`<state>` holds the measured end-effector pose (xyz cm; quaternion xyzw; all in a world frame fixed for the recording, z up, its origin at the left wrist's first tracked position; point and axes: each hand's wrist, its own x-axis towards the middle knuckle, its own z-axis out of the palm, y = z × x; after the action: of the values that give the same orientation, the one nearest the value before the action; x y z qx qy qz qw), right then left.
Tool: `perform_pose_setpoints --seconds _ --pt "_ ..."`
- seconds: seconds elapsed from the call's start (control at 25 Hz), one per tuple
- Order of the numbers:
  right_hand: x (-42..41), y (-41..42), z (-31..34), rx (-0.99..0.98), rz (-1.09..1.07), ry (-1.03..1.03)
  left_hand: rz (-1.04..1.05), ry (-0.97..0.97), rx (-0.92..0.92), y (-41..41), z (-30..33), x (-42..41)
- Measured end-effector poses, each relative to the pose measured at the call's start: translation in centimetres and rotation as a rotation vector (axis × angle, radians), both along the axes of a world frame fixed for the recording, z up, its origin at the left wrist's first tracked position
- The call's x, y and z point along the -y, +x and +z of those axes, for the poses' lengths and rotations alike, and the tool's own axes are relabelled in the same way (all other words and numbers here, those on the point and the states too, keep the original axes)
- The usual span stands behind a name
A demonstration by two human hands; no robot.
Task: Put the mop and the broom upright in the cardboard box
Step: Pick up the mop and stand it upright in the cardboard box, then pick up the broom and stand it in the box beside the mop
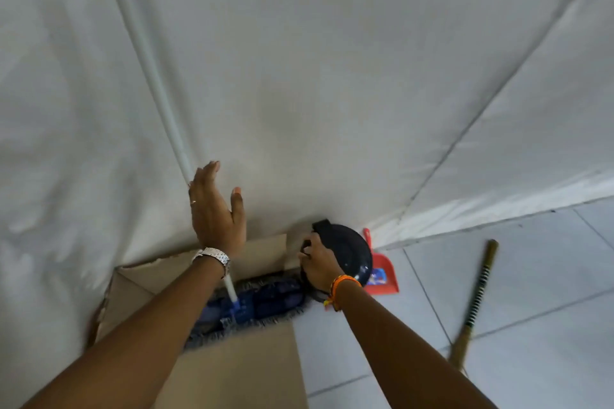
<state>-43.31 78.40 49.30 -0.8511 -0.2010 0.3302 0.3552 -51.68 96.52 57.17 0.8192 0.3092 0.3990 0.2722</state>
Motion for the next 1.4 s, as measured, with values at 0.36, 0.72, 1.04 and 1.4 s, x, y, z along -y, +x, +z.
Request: perform_pose_setpoints --seconds 0.36,0.72,1.04,1.4 --pt "40.8 -2.6 2.4 -0.066 -0.382 -0.125 -0.301 -0.204 -0.280 2.2 -2.4 33.9" --pt "76.1 1.3 4.0 -0.049 -0.455 -0.324 -0.366 -0.340 -0.612 7.1 -6.8 61.2" --pt "88.3 13.3 1.7 0.098 -0.023 -0.652 -0.320 -0.401 -0.779 15.4 -11.0 71.3" --pt "85.5 38.4 -1.2 0.539 0.353 -0.585 -0.243 -0.286 -0.860 32.5 -13.5 77.0"
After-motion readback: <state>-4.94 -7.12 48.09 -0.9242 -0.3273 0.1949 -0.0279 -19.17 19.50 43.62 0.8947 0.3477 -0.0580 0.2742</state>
